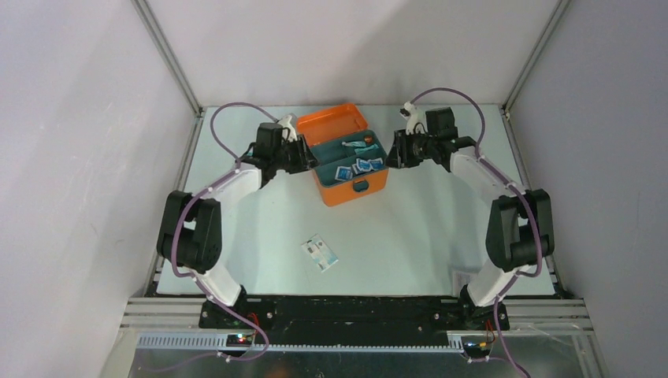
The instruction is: Organize the medicine kit
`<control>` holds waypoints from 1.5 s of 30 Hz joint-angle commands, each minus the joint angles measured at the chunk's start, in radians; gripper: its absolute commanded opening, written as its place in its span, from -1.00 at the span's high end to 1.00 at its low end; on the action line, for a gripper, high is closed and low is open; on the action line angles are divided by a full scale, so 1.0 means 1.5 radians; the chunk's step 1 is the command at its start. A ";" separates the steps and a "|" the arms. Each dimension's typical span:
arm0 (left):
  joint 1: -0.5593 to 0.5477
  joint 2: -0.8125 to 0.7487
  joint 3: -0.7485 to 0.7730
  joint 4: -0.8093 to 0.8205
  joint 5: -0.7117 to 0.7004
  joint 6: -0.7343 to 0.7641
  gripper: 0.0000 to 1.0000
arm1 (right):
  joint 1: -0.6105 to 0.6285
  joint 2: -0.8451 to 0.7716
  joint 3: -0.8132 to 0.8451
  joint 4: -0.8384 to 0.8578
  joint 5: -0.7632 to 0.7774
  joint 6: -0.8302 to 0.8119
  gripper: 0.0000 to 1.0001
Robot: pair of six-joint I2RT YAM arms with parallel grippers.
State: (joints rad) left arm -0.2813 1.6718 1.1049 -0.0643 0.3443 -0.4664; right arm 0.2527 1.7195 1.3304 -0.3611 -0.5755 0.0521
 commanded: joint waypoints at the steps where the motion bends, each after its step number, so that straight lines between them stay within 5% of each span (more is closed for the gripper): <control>1: -0.033 -0.031 0.004 0.033 0.013 0.016 0.18 | 0.012 -0.068 -0.035 0.043 -0.008 -0.002 0.25; 13: -0.106 0.052 0.037 0.036 -0.002 0.033 0.16 | -0.024 -0.133 -0.057 0.083 0.014 -0.009 0.15; 25: -0.142 0.091 0.071 0.028 0.011 0.103 0.17 | -0.097 -0.054 -0.027 0.094 0.035 0.012 -0.09; 33: -0.106 -0.053 0.103 -0.033 -0.018 0.197 -0.26 | -0.133 -0.101 -0.028 0.080 0.013 0.026 -0.10; 42: 0.015 -0.235 -0.061 -0.183 -0.025 0.125 -0.31 | -0.127 -0.163 -0.044 0.073 0.018 -0.001 -0.12; 45: 0.024 -0.238 -0.132 -0.230 -0.014 0.133 -0.27 | -0.040 -0.186 -0.052 0.048 0.044 -0.073 -0.13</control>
State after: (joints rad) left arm -0.2478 1.2816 1.0458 -0.2184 0.3122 -0.2565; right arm 0.0616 1.5085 1.2541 -0.2676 -0.5278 0.0555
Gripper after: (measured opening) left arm 0.646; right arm 0.560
